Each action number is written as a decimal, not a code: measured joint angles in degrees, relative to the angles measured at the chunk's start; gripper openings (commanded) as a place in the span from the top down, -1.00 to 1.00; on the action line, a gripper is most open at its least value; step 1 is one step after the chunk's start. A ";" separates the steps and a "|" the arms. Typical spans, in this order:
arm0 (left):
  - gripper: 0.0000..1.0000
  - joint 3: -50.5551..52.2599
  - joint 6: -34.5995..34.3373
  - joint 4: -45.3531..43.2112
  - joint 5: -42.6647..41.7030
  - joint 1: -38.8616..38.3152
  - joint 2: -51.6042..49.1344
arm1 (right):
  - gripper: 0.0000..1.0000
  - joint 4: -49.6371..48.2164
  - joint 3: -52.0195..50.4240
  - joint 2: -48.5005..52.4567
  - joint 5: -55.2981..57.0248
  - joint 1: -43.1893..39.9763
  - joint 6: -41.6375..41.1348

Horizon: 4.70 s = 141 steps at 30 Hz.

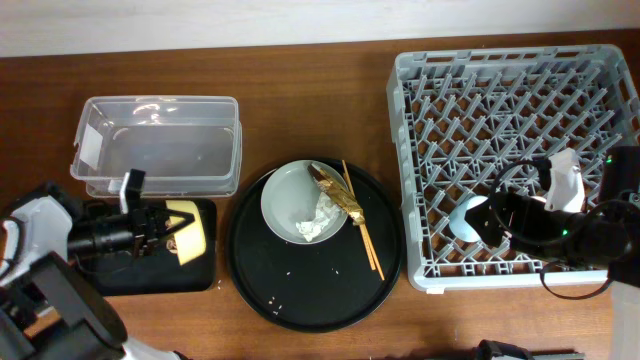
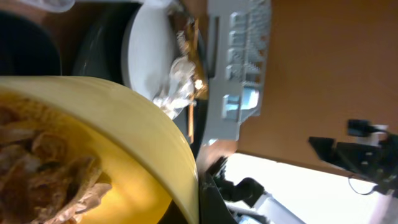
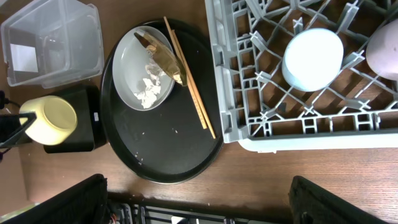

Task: Sort waste into correct bins and load items into the dishwasher rack
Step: 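Grasp the yellow bowl with the left gripper and tip scraps onto black tray, then set the empty yellow bowl back on the round tray with left gripper, then pick the tissue from the grey plate and drop it in the clear bin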

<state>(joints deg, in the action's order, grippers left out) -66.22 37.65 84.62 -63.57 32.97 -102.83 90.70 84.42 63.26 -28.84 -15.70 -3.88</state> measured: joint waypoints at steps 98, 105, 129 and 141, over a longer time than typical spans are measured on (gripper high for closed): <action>0.99 -8.83 -49.81 -39.67 61.94 -68.13 -8.33 | -0.90 0.00 0.00 0.07 0.00 0.02 0.07; -0.47 -19.45 -49.72 -29.92 61.59 -66.62 -6.40 | -0.90 0.13 0.00 0.07 0.00 0.02 0.04; 1.00 -12.83 -50.69 -31.85 60.83 -66.34 -4.02 | -0.89 1.49 0.00 0.07 0.00 0.02 0.04; 0.37 -24.98 -49.99 -38.18 73.29 -37.48 2.23 | -0.90 1.73 0.00 0.07 0.02 0.00 0.02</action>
<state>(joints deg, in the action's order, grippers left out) -91.20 -12.34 46.44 9.72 -4.51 -100.60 92.42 84.42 63.33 -28.82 -15.70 -3.86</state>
